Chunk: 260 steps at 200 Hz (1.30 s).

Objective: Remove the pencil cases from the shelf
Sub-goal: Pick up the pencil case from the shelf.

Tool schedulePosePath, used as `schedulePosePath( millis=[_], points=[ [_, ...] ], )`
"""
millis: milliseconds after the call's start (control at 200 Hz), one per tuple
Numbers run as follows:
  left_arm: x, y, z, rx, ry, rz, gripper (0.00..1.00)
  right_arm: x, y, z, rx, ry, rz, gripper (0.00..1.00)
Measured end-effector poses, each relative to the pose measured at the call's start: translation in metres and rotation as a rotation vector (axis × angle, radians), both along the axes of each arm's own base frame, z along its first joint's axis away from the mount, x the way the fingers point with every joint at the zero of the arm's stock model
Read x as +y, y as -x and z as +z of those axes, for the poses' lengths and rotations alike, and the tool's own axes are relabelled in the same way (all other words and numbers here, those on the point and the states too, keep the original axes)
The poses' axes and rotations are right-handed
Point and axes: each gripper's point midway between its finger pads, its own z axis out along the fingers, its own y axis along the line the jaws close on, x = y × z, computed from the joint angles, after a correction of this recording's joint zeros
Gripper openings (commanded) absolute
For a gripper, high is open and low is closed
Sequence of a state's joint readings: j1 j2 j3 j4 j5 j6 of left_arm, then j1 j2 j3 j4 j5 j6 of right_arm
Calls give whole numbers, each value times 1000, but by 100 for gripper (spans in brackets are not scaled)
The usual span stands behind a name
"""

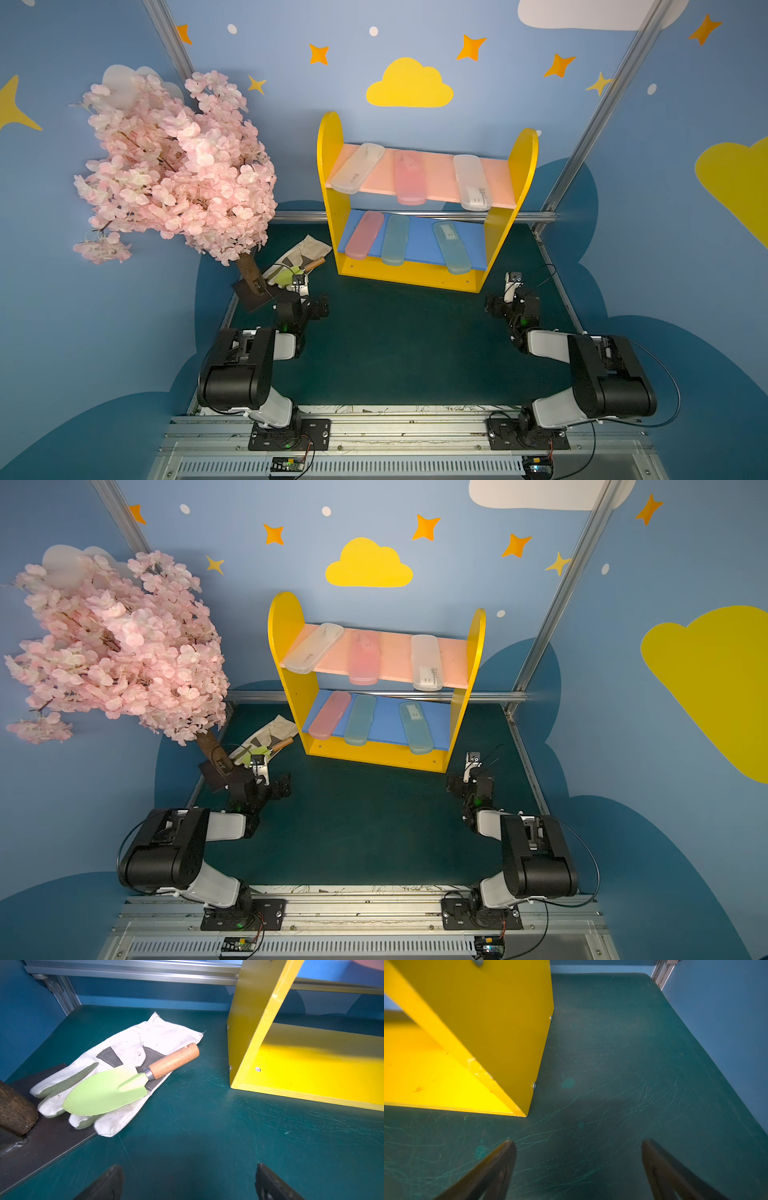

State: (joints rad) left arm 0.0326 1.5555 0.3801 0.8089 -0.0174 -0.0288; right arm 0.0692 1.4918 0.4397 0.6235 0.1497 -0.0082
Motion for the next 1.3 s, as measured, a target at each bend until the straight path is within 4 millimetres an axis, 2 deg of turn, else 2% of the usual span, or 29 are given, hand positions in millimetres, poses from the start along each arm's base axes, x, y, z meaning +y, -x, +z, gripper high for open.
schedulePosePath(
  millis=[415, 521, 591, 671, 781, 876, 971, 1086, 1302],
  points=[
    [0, 0, 0, -1, -1, 1, 100, 0, 0, 0, 0, 0, 0, 99],
    [1, 2, 7, 3, -6, 10, 100, -1, 2, 2, 9, 2, -3, 99],
    [2, 1, 27, -7, -10, 18, 100, -2, 4, 11, 17, 3, -11, 99],
    [5, -3, 72, -70, 13, 52, 100, -5, 1, 36, 10, -9, -36, 99],
    [11, 4, 136, -164, 104, 131, 100, -5, -10, 88, -19, -53, -68, 99],
    [15, 22, 173, -203, 221, 195, 100, -4, -11, 127, -32, -112, -92, 98],
    [13, 41, 194, -220, 334, 216, 100, 3, -3, 150, -4, -172, -77, 99],
    [1, 61, 204, -187, 485, 203, 100, 23, 16, 157, 44, -252, 10, 99],
    [-27, 75, 237, -121, 755, 135, 100, 64, 60, 178, 37, -397, 190, 99]
  ],
)
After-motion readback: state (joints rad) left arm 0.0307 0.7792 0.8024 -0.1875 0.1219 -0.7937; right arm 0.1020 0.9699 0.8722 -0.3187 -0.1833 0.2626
